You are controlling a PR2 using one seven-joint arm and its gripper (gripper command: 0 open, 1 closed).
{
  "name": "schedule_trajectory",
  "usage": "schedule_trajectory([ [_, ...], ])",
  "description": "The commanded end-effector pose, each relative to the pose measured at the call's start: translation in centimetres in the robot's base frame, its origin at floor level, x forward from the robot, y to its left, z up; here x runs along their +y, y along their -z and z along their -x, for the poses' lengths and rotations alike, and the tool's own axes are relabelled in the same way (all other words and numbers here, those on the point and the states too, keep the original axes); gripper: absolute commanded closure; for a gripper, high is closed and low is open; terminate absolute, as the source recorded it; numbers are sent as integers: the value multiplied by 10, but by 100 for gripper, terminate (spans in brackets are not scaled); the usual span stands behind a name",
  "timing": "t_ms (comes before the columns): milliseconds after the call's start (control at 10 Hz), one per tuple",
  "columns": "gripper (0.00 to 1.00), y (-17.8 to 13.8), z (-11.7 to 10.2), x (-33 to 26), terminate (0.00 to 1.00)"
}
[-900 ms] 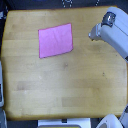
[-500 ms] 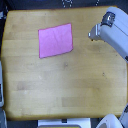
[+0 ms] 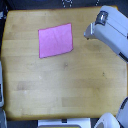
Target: Folding a cloth
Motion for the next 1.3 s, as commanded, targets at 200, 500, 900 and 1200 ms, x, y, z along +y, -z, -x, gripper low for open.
schedule_trajectory([
  [200,0,44,-22,92,0],
  [500,0,64,-21,122,0],
  [900,0,83,-19,157,0],
  [1200,0,107,-27,174,0],
])
